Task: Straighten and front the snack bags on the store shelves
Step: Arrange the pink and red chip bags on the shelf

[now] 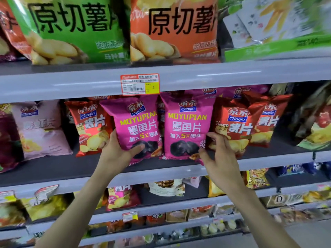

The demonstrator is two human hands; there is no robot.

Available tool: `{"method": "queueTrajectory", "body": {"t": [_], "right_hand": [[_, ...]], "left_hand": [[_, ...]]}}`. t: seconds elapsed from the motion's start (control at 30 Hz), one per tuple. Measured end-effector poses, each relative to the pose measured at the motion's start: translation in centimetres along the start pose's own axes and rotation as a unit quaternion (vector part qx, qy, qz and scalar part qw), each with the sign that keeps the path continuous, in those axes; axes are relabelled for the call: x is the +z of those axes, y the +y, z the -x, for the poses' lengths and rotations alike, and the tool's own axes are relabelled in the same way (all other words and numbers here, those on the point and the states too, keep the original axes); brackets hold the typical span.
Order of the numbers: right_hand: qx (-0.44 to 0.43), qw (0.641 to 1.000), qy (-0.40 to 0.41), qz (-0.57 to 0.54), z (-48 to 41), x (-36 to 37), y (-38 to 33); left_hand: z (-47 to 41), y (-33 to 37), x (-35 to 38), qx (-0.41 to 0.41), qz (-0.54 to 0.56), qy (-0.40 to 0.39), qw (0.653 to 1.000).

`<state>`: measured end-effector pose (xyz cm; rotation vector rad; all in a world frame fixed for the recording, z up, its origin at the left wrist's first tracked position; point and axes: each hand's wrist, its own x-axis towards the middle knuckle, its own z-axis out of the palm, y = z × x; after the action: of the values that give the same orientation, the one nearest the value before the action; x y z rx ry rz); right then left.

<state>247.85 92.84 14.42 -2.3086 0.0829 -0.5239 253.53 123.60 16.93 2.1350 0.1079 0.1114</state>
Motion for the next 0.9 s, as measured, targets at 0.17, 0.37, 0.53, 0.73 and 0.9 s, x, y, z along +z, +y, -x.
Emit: {"method": "queueTrajectory", "body": {"t": [0.17,0.37,0.53,0.73,0.9], "right_hand": [[0.017,0.999,0.003,-0.042,-0.3,0.3,-0.1],[0.039,0.999,0.019,0.002,0.7,-1.0,0.8],[0.08,0.994,0.065,0.025,1.5,-2.1,2.6],[0.066,0.988,0.124,0.071,0.9,-1.7,3.8],[0.095,0.983,0.158,0.0,-1.2,-2.2,5.5]], "left_hand": [[-0.4,-0.1,-0.4,-0.013,0.068,-0.004,0.998],[1.2,-0.3,-0.6,0.045,0.052,0.026,0.997],[4.3,-2.3,0.1,0.061,0.024,0.065,0.996],[6.9,-0.6,3.2,0.145,-0.025,0.046,0.988],[5.8,3.5,7.5,0.154,-0.002,0.021,0.988]]}}
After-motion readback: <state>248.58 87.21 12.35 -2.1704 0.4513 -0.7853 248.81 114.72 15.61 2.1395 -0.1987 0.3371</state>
